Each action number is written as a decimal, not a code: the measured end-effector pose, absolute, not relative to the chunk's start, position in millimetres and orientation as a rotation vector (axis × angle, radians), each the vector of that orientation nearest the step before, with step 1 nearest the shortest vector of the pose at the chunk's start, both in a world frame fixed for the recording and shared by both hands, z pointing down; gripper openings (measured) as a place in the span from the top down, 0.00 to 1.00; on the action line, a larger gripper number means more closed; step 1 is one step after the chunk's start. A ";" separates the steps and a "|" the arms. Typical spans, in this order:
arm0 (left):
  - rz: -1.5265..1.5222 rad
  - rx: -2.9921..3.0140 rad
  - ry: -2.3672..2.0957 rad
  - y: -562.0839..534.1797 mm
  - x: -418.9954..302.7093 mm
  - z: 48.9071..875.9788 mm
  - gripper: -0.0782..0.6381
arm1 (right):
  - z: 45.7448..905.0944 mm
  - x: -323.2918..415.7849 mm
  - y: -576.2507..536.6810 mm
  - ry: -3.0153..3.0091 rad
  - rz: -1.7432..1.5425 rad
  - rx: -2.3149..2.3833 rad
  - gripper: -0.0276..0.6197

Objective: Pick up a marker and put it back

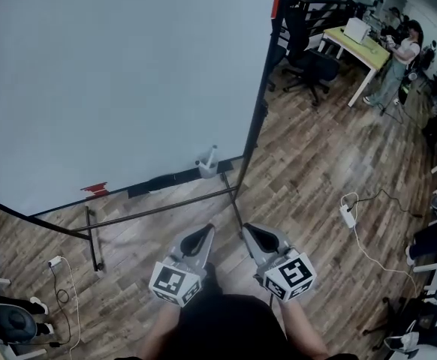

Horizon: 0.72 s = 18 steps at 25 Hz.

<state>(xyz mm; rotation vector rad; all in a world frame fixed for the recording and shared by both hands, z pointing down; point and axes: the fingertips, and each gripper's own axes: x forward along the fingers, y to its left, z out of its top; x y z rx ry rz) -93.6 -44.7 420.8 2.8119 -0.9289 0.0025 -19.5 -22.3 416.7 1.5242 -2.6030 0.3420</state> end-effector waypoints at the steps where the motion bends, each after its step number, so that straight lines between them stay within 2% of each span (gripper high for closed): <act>1: -0.003 2.810 -0.927 -51.4 -96.9 422.1 0.88 | 416.7 -24.8 -27.1 -2.610 0.326 1.510 0.95; 18: 0.027 2.728 -1.024 -106.4 -127.0 448.2 0.88 | 446.8 -42.7 -103.1 -2.571 0.244 1.379 0.95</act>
